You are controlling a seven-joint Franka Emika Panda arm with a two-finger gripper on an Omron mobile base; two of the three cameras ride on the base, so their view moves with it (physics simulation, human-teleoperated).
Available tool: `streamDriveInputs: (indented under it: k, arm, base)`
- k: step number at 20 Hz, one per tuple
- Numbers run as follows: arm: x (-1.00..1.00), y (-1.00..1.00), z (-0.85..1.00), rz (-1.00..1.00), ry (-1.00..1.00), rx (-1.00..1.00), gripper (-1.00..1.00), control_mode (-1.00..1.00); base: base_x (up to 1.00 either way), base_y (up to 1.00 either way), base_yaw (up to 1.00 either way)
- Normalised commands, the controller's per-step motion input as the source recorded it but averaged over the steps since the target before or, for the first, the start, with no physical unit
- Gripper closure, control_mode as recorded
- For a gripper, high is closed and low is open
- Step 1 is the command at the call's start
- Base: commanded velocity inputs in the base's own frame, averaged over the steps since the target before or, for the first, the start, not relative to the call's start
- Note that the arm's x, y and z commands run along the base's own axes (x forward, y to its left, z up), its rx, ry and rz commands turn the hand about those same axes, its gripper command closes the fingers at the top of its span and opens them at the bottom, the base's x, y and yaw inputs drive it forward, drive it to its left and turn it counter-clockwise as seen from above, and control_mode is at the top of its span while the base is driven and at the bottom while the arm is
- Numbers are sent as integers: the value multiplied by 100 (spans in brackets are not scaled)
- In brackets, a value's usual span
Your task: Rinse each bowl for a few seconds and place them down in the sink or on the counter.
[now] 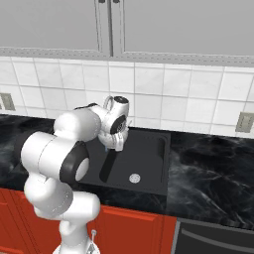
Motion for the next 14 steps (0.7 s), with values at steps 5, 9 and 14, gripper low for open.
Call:
streamDriveInputs:
  k: [5, 9, 14]
  arm:
    - [-18, -22, 5, 0, -5, 0, 100, -100]
    - [-17, -22, 5, -3, -3, 0, 100, -100]
    - [-15, -20, 7, -9, -2, 0, 100, -100]
  base:
    - [0, 0, 0]
    - [0, 0, 0]
    - [0, 0, 0]
